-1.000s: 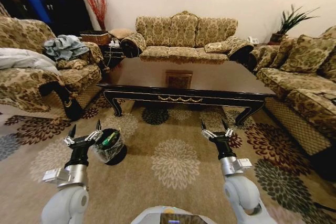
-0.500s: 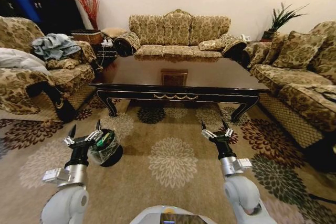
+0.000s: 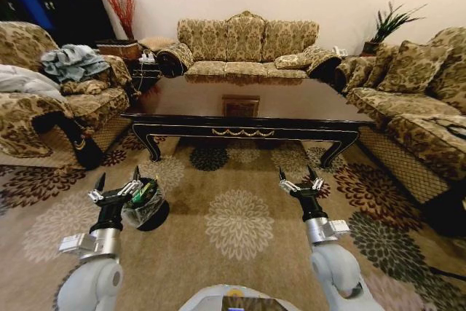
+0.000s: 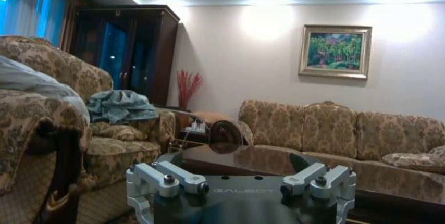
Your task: Move to the front of the table and place the trash on the table into the trash bin.
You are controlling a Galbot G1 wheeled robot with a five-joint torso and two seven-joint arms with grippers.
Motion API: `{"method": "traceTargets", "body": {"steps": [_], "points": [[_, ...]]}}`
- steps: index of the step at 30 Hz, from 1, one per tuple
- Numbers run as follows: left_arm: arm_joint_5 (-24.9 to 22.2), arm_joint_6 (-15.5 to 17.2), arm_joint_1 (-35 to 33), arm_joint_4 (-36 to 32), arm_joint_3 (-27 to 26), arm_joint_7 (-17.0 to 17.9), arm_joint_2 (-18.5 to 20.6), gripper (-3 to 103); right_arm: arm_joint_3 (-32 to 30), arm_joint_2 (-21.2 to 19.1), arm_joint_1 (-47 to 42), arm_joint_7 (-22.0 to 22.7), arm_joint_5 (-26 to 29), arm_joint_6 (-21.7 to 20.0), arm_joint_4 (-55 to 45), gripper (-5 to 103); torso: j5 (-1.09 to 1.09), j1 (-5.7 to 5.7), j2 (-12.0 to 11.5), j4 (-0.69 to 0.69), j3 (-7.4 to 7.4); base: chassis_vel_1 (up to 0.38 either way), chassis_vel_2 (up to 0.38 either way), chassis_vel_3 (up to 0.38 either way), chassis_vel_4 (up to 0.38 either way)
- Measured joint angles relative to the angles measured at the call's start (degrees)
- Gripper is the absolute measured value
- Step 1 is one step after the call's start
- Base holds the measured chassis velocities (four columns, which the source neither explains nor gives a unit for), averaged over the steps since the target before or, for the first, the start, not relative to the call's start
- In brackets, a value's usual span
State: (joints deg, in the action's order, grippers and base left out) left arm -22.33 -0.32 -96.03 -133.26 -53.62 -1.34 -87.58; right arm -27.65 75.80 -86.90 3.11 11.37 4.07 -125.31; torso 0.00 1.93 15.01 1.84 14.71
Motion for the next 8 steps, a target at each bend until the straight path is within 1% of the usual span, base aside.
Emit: {"method": "traceTargets", "body": {"steps": [8], "points": [[0.0, 0.0, 0.0, 0.0, 0.0, 0.0, 0.0, 100, 0.0, 0.0, 0.0, 0.0, 0.0, 0.0, 0.0, 100, 0.00, 0.04, 0.2, 0.00, 0.09, 0.000, 0.000, 0.000, 0.000]]}}
